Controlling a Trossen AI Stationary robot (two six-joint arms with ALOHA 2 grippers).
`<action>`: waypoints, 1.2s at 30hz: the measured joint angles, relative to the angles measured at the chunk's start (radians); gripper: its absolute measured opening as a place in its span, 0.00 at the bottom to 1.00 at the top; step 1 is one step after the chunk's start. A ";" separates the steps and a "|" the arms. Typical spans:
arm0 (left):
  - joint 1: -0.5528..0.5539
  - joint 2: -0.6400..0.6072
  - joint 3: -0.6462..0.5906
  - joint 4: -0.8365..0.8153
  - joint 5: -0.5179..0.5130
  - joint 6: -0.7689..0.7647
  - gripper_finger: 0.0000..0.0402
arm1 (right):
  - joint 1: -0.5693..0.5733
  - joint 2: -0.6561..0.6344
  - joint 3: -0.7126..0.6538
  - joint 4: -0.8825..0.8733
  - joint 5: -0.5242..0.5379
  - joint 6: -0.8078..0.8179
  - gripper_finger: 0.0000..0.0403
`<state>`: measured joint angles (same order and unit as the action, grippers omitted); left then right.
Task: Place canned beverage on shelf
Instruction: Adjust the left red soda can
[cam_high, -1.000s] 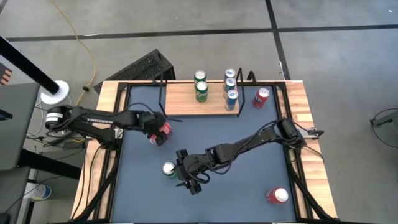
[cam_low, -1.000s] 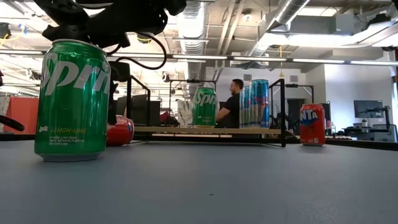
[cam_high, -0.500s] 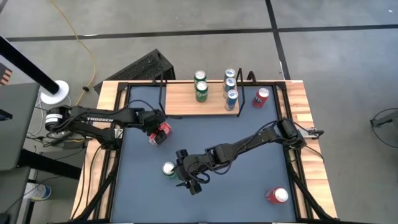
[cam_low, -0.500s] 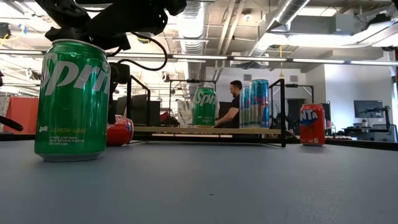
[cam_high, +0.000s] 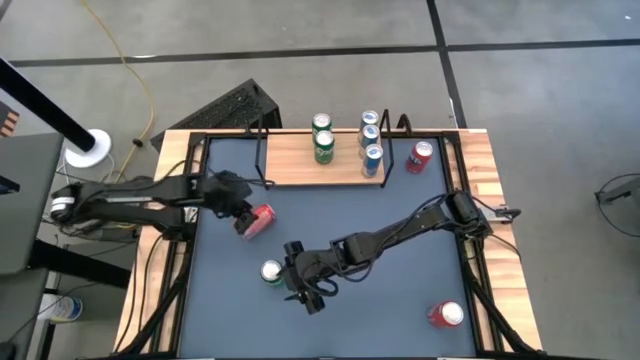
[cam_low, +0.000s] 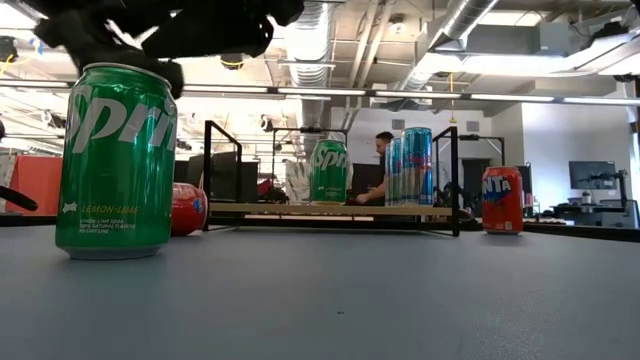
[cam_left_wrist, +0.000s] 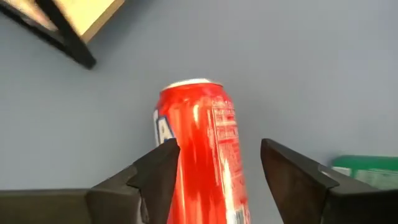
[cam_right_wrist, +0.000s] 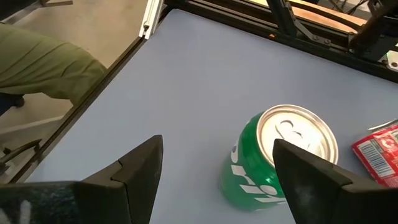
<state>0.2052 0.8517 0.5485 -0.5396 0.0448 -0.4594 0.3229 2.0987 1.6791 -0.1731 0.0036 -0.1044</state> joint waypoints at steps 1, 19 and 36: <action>-0.002 -0.034 -0.011 0.002 0.011 -0.019 0.51 | 0.000 0.000 0.000 -0.001 0.000 0.000 0.72; -0.015 -0.037 -0.034 0.069 0.056 0.030 0.79 | 0.000 0.000 0.000 -0.001 0.003 0.018 0.72; 0.016 0.124 -0.033 0.059 0.028 0.048 0.95 | 0.000 0.000 0.000 -0.004 0.004 0.018 0.72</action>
<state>0.2214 0.9754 0.5159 -0.4803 0.0724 -0.4113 0.3233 2.0987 1.6791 -0.1774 0.0074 -0.0868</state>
